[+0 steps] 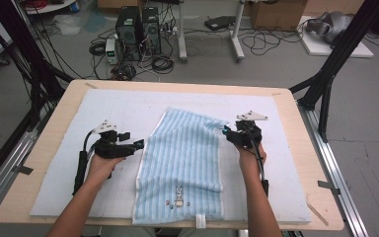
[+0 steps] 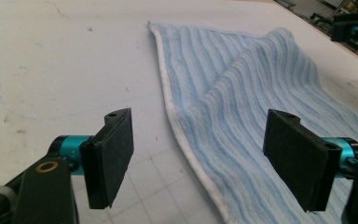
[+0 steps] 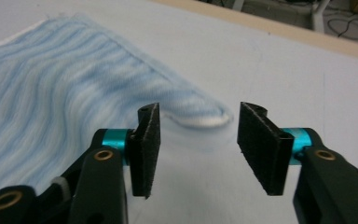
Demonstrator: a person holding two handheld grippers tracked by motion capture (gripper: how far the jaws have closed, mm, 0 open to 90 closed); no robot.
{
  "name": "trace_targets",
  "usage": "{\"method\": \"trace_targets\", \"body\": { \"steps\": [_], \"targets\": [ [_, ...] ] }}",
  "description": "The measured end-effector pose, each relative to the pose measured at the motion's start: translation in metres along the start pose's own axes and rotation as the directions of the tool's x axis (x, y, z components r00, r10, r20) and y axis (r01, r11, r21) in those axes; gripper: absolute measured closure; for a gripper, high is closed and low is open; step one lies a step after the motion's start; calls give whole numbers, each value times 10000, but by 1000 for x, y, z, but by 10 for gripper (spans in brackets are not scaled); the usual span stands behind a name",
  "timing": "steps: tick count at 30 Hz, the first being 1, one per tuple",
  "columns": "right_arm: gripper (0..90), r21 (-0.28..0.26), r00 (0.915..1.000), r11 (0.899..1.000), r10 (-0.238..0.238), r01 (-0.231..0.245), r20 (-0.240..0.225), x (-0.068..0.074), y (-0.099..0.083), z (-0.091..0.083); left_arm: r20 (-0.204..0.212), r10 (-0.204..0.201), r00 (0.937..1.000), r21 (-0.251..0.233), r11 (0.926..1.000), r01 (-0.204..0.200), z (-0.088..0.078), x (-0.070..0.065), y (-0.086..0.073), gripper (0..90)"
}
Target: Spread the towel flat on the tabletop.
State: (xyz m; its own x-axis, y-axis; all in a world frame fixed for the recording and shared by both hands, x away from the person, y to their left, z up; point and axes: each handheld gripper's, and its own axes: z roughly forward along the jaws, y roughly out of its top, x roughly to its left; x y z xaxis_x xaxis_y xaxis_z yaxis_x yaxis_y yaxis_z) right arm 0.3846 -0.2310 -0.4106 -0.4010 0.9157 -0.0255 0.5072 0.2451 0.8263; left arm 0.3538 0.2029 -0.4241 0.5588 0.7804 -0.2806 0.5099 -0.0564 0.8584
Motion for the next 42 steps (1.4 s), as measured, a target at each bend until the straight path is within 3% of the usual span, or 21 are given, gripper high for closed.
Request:
{"method": "trace_targets", "body": {
  "steps": [3, 6, 8, 13, 16, 18, 24, 28, 32, 36, 40, 41, 42],
  "targets": [
    [406, 14, 9982, 9996, 293, -292, -527, -4, -12, -12, -62, 259, 9996, 58, 9996, -258, 7, -3, 13, 236],
    [327, -132, 9943, 9989, 437, -452, -978, -7, -22, -23, -59, 662, 9978, 425, 9969, -659, 23, -5, 28, 235],
    [317, -67, 9923, 9995, 314, -324, -1200, -8, -28, -28, -108, 917, 9957, 528, 9944, -910, 33, -6, 36, 243],
    [314, -69, 9891, 9999, 89, -100, -1469, -9, -37, -39, -105, 810, 9967, 724, 9942, -800, 56, 0, 49, 266],
    [312, -60, 9858, 10000, -17, 7, -1681, -10, -41, -40, -156, 306, 9994, 559, 9980, -296, 68, 5, 53, 267],
    [306, 53, 9857, 9999, 117, -110, -1680, -12, -44, -40, -336, 311, 9989, 473, 9984, -295, 74, 7, 55, 270],
    [304, -69, 9859, 9999, 94, -107, -1669, -9, -45, -44, -690, 602, 9958, 1119, 9923, -522, 96, 13, 56, 359],
    [303, -63, 9851, 9998, 167, -180, -1713, -6, -45, -46, -1132, 789, 9904, 1605, 9852, -601, 111, 18, 50, 434],
    [304, -120, 9858, 9999, 96, -117, -1676, -4, -45, -48, -1368, 920, 9863, 1740, 9824, -674, 121, 18, 43, 478],
    [304, -94, 9861, 9998, 179, -198, -1649, -3, -46, -50, -1608, 1700, 9722, 1923, 9716, -1380, 128, 15, 38, 521],
    [303, -148, 9862, 9996, 197, -224, -1643, -2, -49, -51, -1885, 2025, 9610, 1931, 9671, -1659, 130, 12, 38, 584],
    [304, -85, 9860, 9997, 210, -227, -1654, -2, -50, -50, -1631, 2225, 9612, 1964, 9621, -1894, 130, 11, 38, 674],
    [304, -52, 9863, 9998, 198, -210, -1637, -1, -50, -50, -1608, 2511, 9545, 2024, 9549, -2171, 131, 7, 37, 830]
  ]
}}
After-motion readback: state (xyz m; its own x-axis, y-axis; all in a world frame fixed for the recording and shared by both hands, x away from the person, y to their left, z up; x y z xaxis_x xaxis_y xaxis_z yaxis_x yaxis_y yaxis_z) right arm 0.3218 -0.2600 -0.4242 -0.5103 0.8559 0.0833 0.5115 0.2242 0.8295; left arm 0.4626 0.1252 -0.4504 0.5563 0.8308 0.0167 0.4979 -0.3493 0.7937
